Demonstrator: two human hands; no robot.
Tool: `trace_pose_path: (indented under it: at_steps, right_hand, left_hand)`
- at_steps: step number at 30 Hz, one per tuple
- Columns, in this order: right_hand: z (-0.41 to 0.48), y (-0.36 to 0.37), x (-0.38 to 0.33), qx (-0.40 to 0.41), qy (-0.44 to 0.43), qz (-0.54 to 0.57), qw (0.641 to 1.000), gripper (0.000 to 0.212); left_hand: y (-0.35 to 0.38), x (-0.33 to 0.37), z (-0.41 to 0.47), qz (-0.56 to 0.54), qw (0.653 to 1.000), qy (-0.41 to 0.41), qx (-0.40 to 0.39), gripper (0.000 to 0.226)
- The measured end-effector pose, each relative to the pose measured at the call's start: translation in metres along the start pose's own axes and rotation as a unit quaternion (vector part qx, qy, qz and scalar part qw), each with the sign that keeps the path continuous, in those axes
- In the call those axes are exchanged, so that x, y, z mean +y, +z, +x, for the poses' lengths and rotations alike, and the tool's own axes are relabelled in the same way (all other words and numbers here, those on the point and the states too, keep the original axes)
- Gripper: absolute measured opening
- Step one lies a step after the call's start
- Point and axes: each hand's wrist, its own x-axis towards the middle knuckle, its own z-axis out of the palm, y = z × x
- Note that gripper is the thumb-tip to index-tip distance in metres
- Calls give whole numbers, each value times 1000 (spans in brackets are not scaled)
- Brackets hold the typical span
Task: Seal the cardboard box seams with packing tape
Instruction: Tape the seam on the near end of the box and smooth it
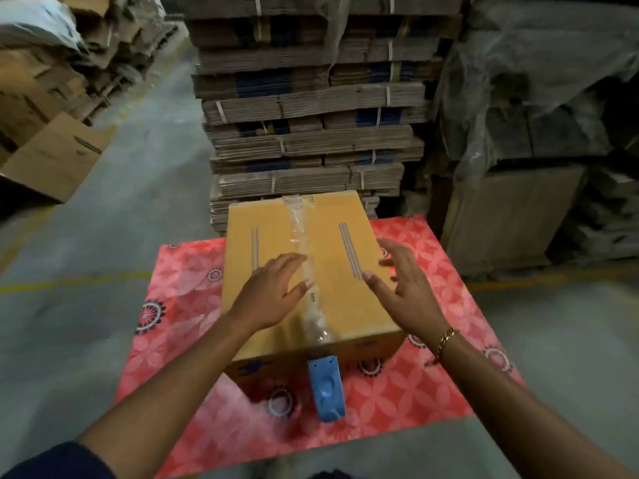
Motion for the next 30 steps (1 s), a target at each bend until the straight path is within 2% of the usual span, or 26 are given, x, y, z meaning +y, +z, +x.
trace_pose_path:
  at_steps: [4, 6, 11, 15, 18, 21, 30]
  right_hand:
    - [-55, 44, 5, -20, 81, 11, 996, 64]
    - [-80, 64, 10, -14, 104, 1, 994, 66]
    - [-131, 105, 1, -52, 199, -46, 978, 86]
    - [-155, 135, -8, -119, 254, -55, 958, 109]
    - [-158, 156, -9, -113, 294, -51, 948, 113]
    - [-153, 171, -9, -96, 322, -49, 941, 107]
    - [-171, 168, -13, -38, 296, -22, 954, 69]
  left_hand:
    - [30, -26, -14, 75, 988, 94, -94, 67]
    - [42, -33, -17, 79, 980, 149, -105, 68]
    - [63, -42, -17, 149, 941, 253, -169, 93]
    - [84, -52, -20, 179, 931, 278, -156, 100]
    - [93, -57, -23, 193, 932, 276, -134, 96]
    - [94, -57, -24, 206, 930, 280, -121, 88]
    - [103, -63, -21, 208, 930, 286, -97, 75]
